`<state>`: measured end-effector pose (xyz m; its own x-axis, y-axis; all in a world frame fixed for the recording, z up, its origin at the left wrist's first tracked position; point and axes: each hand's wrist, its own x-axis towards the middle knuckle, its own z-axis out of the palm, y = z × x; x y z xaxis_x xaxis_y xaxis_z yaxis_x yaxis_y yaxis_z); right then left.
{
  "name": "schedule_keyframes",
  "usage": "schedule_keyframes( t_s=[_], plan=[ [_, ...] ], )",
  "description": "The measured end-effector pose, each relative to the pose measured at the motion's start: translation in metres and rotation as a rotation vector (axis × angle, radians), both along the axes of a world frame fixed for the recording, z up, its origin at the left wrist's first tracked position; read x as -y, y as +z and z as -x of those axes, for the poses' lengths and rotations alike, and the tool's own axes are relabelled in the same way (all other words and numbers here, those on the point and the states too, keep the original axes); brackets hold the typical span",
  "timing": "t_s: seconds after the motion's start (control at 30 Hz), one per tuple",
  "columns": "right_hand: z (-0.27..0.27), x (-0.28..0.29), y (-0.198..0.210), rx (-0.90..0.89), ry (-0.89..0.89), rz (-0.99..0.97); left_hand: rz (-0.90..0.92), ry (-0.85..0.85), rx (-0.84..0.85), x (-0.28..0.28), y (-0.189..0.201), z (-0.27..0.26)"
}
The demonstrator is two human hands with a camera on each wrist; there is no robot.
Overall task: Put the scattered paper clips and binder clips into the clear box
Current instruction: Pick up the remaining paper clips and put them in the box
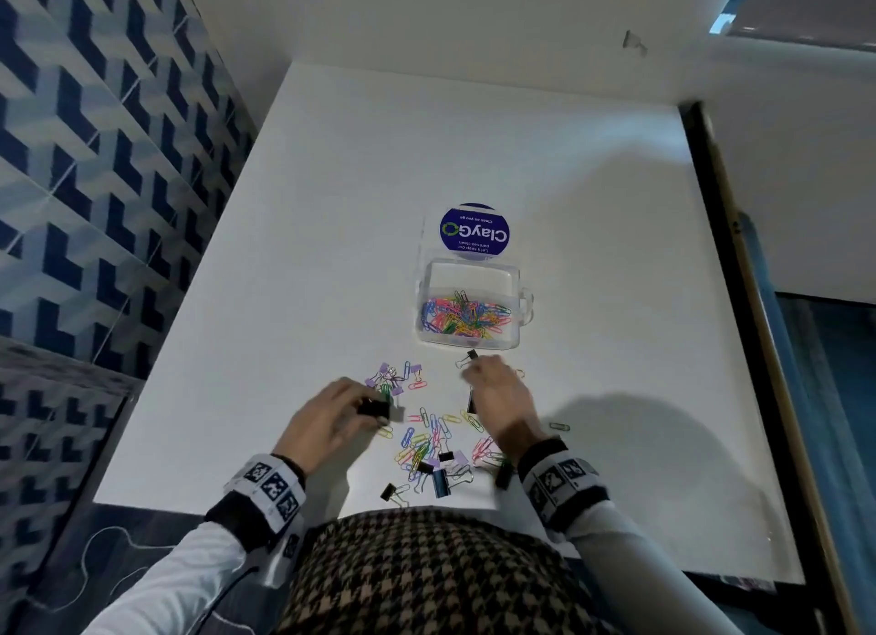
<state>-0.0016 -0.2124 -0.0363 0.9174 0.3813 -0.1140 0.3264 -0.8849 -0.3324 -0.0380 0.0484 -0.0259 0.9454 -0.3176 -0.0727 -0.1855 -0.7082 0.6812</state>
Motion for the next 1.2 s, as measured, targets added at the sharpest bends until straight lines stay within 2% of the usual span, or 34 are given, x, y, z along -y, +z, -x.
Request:
schedule_keyframes(
  t_s=[0.1,0.2,0.27,0.33,0.47,0.6,0.7,0.8,0.87,0.93,1.1,1.2],
  plan=[
    [-0.001,-0.046,0.003,0.006,0.391,-0.029,0.066,0.325,-0.024,-0.014,-0.005,-0.009],
    [0.0,-0.069,-0.005,0.085,0.625,0.103,0.041,0.414,-0.061,-0.016,-0.008,-0.014],
    [0.005,-0.062,-0.011,0.116,0.67,0.153,0.054,0.418,-0.073,-0.011,-0.007,-0.016],
    [0.011,-0.047,-0.013,0.116,0.642,0.114,0.073,0.441,-0.116,-0.002,-0.004,-0.019],
    [0.019,-0.023,-0.007,-0.061,0.501,-0.01,0.065,0.42,-0.204,0.006,-0.01,-0.026],
    [0.015,-0.017,-0.014,-0.006,0.5,-0.03,-0.079,0.294,-0.15,0.003,-0.019,-0.032],
    [0.002,-0.022,-0.013,-0.001,0.303,-0.069,-0.06,0.18,-0.014,0.006,-0.006,-0.028],
    [-0.009,-0.024,-0.007,-0.206,0.21,-0.009,-0.091,-0.12,-0.075,0.005,0.004,-0.011],
    [-0.007,-0.024,-0.005,-0.265,0.266,0.106,-0.253,-0.316,-0.119,0.002,-0.004,0.001],
    [-0.001,-0.026,-0.006,-0.281,0.326,0.158,-0.387,-0.433,-0.121,0.003,-0.016,0.01],
    [0.004,-0.026,-0.006,-0.273,0.356,0.112,-0.41,-0.488,-0.085,0.038,-0.018,0.001],
    [0.004,-0.029,-0.005,-0.265,0.296,0.076,-0.413,-0.414,-0.095,0.054,-0.022,-0.003]
  ],
)
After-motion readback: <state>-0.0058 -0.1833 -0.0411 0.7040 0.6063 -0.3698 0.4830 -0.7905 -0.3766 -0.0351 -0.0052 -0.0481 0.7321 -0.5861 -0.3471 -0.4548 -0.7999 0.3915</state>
